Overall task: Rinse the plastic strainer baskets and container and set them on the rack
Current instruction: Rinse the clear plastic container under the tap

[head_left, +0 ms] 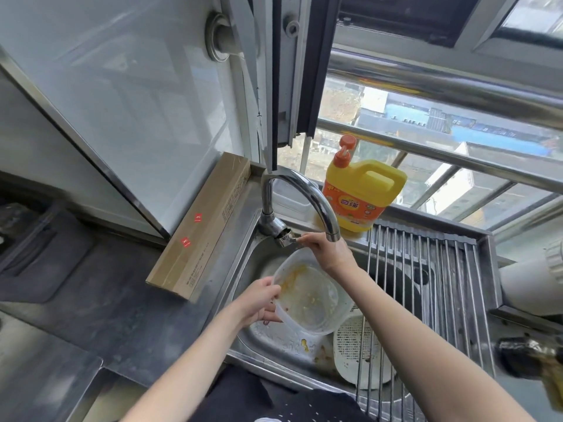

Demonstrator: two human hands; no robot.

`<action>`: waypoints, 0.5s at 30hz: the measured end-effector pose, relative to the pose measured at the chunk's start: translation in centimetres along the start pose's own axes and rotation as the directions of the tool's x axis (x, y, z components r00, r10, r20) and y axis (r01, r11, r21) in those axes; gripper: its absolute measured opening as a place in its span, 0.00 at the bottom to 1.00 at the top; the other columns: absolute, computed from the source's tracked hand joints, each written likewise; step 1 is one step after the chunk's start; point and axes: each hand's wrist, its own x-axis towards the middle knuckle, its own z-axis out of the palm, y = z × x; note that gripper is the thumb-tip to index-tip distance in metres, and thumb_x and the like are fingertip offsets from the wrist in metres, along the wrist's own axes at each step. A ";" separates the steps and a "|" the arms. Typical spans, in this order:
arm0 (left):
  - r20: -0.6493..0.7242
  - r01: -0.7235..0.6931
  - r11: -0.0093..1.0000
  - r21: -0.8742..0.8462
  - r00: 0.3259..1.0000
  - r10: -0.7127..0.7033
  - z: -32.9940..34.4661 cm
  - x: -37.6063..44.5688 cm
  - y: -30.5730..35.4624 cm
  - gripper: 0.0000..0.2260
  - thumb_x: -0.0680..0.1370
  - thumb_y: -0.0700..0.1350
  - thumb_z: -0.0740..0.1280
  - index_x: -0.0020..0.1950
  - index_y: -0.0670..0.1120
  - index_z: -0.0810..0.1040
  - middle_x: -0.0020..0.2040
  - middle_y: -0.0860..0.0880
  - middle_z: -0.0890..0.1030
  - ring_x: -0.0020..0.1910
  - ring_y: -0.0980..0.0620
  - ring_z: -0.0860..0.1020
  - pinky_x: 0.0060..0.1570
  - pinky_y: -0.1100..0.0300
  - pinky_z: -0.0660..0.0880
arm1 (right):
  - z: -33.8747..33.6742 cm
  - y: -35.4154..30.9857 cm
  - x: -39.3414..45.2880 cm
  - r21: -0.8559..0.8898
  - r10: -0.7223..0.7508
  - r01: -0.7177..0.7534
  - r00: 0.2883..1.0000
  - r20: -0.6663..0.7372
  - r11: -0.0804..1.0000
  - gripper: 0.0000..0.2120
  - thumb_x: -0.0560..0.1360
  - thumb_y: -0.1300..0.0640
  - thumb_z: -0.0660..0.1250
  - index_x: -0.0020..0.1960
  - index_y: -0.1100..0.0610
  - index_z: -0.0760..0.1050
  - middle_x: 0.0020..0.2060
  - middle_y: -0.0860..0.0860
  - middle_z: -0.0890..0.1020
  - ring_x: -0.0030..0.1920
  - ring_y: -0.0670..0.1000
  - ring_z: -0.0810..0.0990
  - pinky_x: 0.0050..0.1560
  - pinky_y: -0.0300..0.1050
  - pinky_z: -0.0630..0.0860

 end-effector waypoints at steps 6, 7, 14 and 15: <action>0.025 -0.015 0.998 0.064 1.000 0.014 0.1 0.6 0.0 0.19 0.76 0.32 0.54 0.63 0.45 0.71 0.54 0.37 0.77 0.43 0.41 0.80 0.28 0.57 0.78 | -1.6 1.0 -1.3 0.166 0.147 -0.132 0.986 -0.083 0.977 0.11 0.79 0.55 0.62 0.58 0.56 0.77 0.43 0.52 0.84 0.42 0.52 0.82 0.43 0.49 0.79; 0.026 -0.017 0.996 0.087 1.000 0.015 0.3 0.7 0.1 0.19 0.76 0.32 0.54 0.63 0.45 0.71 0.54 0.37 0.77 0.43 0.42 0.81 0.28 0.57 0.78 | -2.1 1.3 -1.7 0.193 0.182 -0.166 0.981 -0.072 0.967 0.10 0.79 0.56 0.62 0.57 0.57 0.77 0.42 0.50 0.83 0.41 0.49 0.81 0.41 0.43 0.78; -0.028 -0.041 0.991 0.126 0.999 0.045 0.7 2.7 1.2 0.18 0.75 0.31 0.53 0.56 0.46 0.74 0.46 0.42 0.79 0.38 0.45 0.79 0.39 0.50 0.78 | -4.7 2.5 -3.4 0.027 0.245 -0.249 0.964 0.104 0.968 0.16 0.80 0.48 0.58 0.61 0.55 0.76 0.53 0.50 0.81 0.48 0.47 0.78 0.48 0.44 0.76; -0.031 -0.046 0.990 0.131 0.998 0.051 0.7 2.9 1.5 0.18 0.74 0.31 0.53 0.55 0.46 0.74 0.45 0.42 0.79 0.37 0.45 0.79 0.37 0.51 0.78 | -4.8 2.4 -3.7 -0.003 0.248 -0.249 0.963 0.110 0.969 0.16 0.80 0.47 0.58 0.62 0.55 0.75 0.53 0.50 0.80 0.49 0.48 0.78 0.50 0.45 0.76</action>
